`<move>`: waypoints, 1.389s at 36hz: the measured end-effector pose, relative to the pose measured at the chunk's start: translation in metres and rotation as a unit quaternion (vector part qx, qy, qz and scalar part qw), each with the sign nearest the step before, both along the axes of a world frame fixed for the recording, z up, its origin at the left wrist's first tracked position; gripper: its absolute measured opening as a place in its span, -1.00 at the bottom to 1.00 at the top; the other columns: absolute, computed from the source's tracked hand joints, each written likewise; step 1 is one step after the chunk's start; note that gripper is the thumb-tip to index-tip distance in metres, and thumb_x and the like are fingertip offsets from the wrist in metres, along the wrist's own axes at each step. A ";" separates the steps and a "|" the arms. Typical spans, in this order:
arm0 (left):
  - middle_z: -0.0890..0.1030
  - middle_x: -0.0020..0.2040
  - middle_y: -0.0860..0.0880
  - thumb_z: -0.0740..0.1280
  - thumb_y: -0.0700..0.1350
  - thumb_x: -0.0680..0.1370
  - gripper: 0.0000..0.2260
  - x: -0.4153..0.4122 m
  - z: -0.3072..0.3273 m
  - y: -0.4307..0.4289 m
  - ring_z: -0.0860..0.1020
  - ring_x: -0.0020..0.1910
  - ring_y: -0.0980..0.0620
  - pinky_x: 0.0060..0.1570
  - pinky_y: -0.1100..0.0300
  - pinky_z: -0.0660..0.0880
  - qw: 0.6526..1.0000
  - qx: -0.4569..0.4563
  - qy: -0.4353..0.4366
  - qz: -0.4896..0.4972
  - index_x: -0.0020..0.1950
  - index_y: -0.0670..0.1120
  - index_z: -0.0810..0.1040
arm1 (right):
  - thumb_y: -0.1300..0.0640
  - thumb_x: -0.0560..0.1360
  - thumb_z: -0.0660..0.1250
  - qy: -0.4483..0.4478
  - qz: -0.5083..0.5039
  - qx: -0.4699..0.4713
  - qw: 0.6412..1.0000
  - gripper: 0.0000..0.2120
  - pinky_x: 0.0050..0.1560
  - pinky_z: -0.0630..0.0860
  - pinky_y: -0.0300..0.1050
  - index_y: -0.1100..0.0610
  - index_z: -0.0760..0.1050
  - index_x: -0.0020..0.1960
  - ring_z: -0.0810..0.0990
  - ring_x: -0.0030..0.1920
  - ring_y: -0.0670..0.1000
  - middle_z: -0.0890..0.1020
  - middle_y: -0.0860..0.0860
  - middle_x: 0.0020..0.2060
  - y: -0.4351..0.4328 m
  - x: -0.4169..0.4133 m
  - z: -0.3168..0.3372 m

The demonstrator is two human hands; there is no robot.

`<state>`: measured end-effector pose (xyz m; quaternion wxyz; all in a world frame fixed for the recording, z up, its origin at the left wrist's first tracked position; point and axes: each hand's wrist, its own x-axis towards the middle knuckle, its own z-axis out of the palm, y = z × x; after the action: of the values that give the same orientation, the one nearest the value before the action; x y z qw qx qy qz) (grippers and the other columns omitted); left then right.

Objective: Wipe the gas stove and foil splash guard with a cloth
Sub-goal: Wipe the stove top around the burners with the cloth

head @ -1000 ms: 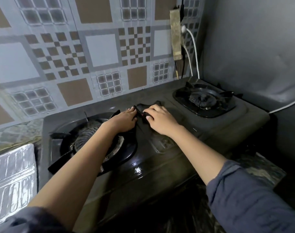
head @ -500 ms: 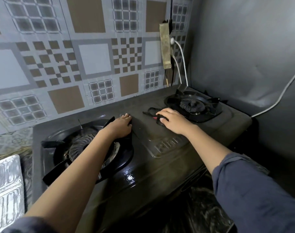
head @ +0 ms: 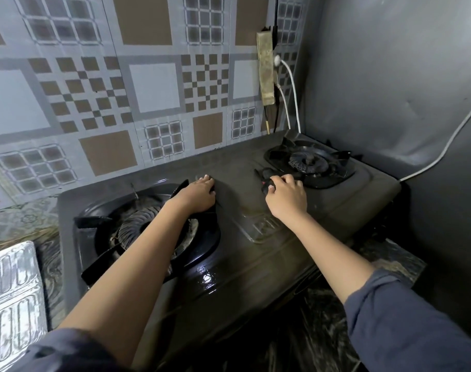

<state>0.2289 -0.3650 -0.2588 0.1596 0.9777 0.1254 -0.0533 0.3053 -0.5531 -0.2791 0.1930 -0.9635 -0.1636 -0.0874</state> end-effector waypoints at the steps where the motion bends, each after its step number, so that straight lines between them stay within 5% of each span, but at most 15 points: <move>1: 0.04 0.55 -0.16 0.04 -0.15 0.63 -0.54 0.000 0.000 0.000 0.03 0.54 -0.11 0.47 0.12 0.02 1.000 0.000 0.000 0.000 0.51 -0.22 0.07 | 0.10 0.59 0.08 0.005 0.007 -0.003 1.000 -0.66 0.28 0.28 0.05 0.09 0.37 0.33 0.33 0.29 0.21 0.36 0.11 0.34 0.003 0.001 0.001; 23: -0.05 0.56 -0.13 0.06 -0.15 0.61 -0.49 0.006 -0.001 0.001 -0.02 0.55 -0.05 0.50 0.14 -0.04 0.999 0.028 0.028 0.001 0.53 -0.20 -0.01 | 0.07 0.58 0.14 0.054 0.298 -0.005 0.953 -0.68 0.32 0.29 -0.05 -0.05 0.41 0.32 0.34 0.30 0.01 0.42 -0.10 0.29 -0.014 -0.035 0.007; 50: 0.03 0.55 -0.14 0.03 -0.14 0.63 -0.54 0.002 -0.001 -0.002 0.04 0.53 -0.08 0.49 0.11 0.02 0.999 0.038 0.010 -0.002 0.52 -0.19 0.07 | 0.01 0.60 0.04 0.090 0.079 -0.026 0.992 -0.62 0.32 0.30 0.05 -0.02 0.27 0.40 0.25 0.38 0.16 0.27 0.03 0.42 -0.034 0.019 0.009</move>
<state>0.2307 -0.3670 -0.2595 0.1214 0.9827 0.1270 -0.0585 0.3239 -0.5873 -0.2698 0.1881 -0.9562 -0.2235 0.0195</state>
